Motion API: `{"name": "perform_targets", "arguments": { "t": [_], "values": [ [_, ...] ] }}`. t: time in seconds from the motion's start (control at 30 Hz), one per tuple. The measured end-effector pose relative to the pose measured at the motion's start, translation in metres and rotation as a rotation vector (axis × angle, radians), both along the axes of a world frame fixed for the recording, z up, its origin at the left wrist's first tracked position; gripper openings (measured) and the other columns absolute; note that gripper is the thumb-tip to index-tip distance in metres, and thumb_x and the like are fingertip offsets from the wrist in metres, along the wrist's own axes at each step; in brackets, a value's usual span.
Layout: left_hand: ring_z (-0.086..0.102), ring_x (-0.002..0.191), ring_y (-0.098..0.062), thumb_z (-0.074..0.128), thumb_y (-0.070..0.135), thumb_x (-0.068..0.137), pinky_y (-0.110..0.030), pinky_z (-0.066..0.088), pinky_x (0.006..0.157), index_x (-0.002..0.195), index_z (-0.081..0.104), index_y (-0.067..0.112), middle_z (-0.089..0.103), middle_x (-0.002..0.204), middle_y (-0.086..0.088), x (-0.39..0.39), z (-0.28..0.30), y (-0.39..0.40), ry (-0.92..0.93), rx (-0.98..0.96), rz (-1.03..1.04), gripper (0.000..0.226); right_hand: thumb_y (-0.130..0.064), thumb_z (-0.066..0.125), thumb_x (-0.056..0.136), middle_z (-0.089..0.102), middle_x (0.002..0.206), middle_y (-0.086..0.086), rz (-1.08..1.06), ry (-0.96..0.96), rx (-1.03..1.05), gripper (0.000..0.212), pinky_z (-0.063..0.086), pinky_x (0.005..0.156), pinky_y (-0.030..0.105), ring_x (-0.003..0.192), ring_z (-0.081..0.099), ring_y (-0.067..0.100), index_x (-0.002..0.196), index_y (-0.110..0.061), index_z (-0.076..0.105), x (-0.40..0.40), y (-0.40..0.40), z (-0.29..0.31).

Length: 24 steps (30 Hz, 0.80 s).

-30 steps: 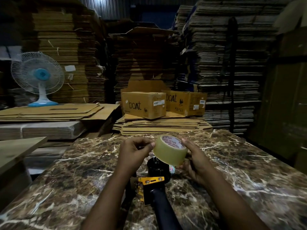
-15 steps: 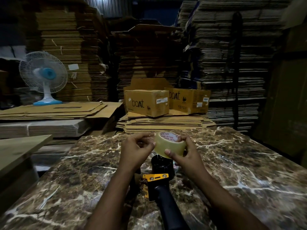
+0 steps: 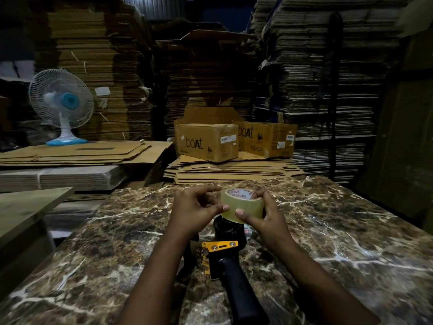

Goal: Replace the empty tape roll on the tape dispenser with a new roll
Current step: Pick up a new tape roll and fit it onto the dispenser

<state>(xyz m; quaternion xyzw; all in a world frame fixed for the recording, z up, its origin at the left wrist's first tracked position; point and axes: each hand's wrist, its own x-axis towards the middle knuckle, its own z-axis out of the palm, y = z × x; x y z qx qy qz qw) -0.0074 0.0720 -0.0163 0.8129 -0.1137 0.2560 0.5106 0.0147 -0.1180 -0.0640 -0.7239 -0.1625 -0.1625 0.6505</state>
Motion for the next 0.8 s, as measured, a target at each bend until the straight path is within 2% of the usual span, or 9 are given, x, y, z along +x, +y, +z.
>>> {"name": "perform_targets", "arguments": {
  "t": [0.07,0.17,0.27,0.37,0.47,0.53,0.6,0.67,0.8],
  "values": [
    [0.076,0.075,-0.009,0.089,0.011,0.068,-0.034,0.064,0.071,0.099,0.08,0.021,0.079,0.081,0.0,0.001,0.0,0.0,-0.003,-0.034,0.036,0.034,-0.057,0.079,0.057,0.061,0.114,0.006,-0.011,0.0,-0.017,0.054,0.061,0.066,0.036,0.1,0.067,0.026,0.096,-0.035,0.049,0.0,0.001,0.0],
    [0.074,0.067,-0.009,0.086,0.011,0.073,-0.031,0.062,0.064,0.079,0.08,0.024,0.077,0.072,0.004,0.001,-0.001,0.0,-0.007,-0.089,0.119,0.016,-0.058,0.08,0.056,0.063,0.114,0.006,-0.026,0.011,-0.02,0.052,0.063,0.068,0.039,0.099,0.068,0.026,0.094,-0.039,0.049,0.001,0.0,0.0],
    [0.072,0.067,-0.013,0.086,0.016,0.073,-0.034,0.062,0.066,0.068,0.075,0.026,0.074,0.068,0.005,0.0,-0.006,0.002,0.043,-0.06,0.213,0.016,-0.054,0.082,0.056,0.064,0.113,0.006,-0.034,0.031,-0.027,0.049,0.061,0.066,0.037,0.097,0.069,0.025,0.091,-0.04,0.05,0.002,0.0,-0.001],
    [0.073,0.067,-0.018,0.087,0.02,0.072,-0.034,0.062,0.065,0.07,0.076,0.019,0.074,0.067,0.001,0.0,-0.011,0.007,0.105,-0.113,0.291,0.011,-0.047,0.084,0.063,0.063,0.114,0.007,-0.03,0.071,-0.025,0.049,0.059,0.064,0.031,0.097,0.067,0.026,0.096,-0.034,0.051,0.001,0.003,-0.001],
    [0.071,0.062,-0.016,0.087,0.023,0.073,-0.037,0.062,0.061,0.068,0.076,0.016,0.073,0.064,0.002,-0.003,-0.011,0.008,0.123,-0.155,0.363,0.013,-0.033,0.087,0.073,0.061,0.116,0.007,-0.036,0.09,0.003,0.045,0.059,0.063,0.03,0.097,0.066,0.025,0.102,-0.029,0.053,0.001,0.008,-0.001],
    [0.068,0.058,-0.011,0.086,0.024,0.073,-0.031,0.059,0.057,0.066,0.075,0.019,0.07,0.061,0.006,-0.005,-0.01,0.008,0.103,-0.17,0.418,0.014,-0.029,0.087,0.075,0.061,0.116,0.009,-0.025,0.094,0.036,0.044,0.057,0.058,0.027,0.096,0.067,0.025,0.103,-0.027,0.054,0.0,0.012,0.0],
    [0.064,0.057,-0.006,0.085,0.025,0.074,-0.021,0.049,0.054,0.067,0.074,0.02,0.069,0.062,0.009,-0.008,-0.009,0.007,0.093,-0.171,0.462,0.014,-0.029,0.087,0.075,0.061,0.114,0.009,-0.014,0.093,0.051,0.043,0.056,0.056,0.025,0.093,0.067,0.024,0.103,-0.026,0.054,-0.002,0.014,0.001],
    [0.062,0.058,-0.004,0.085,0.027,0.074,-0.019,0.042,0.054,0.068,0.075,0.02,0.069,0.063,0.009,-0.008,-0.01,0.007,0.092,-0.169,0.493,0.014,-0.025,0.085,0.077,0.06,0.112,0.007,-0.007,0.097,0.058,0.041,0.055,0.054,0.022,0.09,0.065,0.02,0.104,-0.023,0.053,-0.005,0.015,0.003],
    [0.067,0.064,-0.008,0.085,0.027,0.074,-0.028,0.055,0.065,0.068,0.075,0.02,0.072,0.067,0.007,-0.005,-0.013,0.012,0.09,-0.225,0.48,0.014,-0.021,0.084,0.078,0.061,0.113,0.008,0.036,0.103,0.073,0.039,0.059,0.057,0.031,0.091,0.067,0.023,0.098,-0.027,0.052,-0.008,0.017,0.002]
  ]
}}
